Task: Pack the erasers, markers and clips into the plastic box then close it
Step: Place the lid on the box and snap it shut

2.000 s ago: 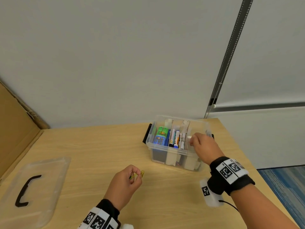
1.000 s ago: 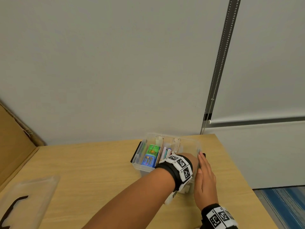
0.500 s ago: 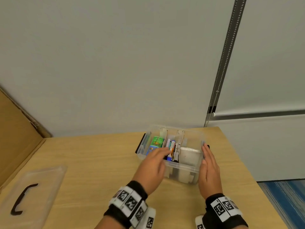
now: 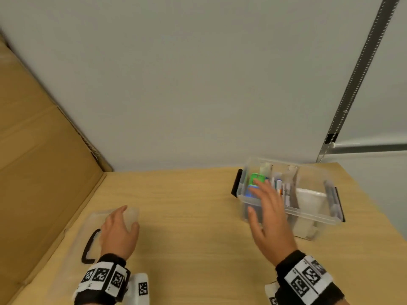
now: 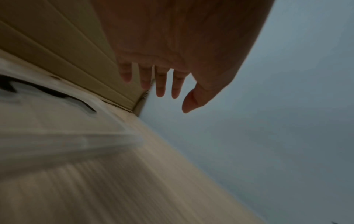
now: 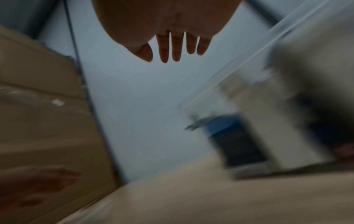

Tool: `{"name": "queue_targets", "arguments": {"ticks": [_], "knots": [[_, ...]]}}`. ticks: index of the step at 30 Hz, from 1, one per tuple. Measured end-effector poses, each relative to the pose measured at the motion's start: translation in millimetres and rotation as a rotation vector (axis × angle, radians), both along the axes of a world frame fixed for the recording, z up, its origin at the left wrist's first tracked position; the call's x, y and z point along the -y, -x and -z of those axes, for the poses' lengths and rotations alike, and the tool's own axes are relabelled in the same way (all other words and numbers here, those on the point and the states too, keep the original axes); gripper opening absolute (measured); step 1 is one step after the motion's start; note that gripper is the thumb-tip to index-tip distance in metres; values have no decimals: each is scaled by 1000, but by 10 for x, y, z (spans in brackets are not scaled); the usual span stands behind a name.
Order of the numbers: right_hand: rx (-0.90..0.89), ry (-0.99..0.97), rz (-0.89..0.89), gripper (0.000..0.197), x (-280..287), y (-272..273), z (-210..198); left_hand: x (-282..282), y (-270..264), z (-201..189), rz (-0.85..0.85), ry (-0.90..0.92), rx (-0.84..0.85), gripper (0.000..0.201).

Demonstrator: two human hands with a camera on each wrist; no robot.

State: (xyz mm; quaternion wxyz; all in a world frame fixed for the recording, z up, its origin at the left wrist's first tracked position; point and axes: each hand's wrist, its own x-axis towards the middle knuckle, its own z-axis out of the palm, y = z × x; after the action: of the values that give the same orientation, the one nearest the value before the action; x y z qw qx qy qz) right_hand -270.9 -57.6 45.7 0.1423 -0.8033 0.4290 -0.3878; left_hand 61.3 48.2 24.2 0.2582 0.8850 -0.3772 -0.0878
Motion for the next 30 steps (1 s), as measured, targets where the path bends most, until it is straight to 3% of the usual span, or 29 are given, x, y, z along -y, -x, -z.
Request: {"name": "queue_targets", "arguments": {"ticks": [5,9,13,16,24,30], "knots": [[-195,-228,-378,45,-270,-1066,269,-162,-759,201,-233,-169,-122,70],[-360,-489,-523,47,-380,-1798,417,-254,-1184,437,-330,-318,-207,74],[-496,-623,-502,61,-406,-2341,508,-204,-1199,399,-260,-320,-225,79],[-521,-681,-480,64,-402,-2599,577,-122,-1185,339,-243,-237,-335,82],[-365,-762,-387,70,-267,-2632,632,-9,-1252,253,-316,110,-547,55],[-277,-598,-213,72,-51,-2342,330,131,-971,-121,44,308,-445,34]]}}
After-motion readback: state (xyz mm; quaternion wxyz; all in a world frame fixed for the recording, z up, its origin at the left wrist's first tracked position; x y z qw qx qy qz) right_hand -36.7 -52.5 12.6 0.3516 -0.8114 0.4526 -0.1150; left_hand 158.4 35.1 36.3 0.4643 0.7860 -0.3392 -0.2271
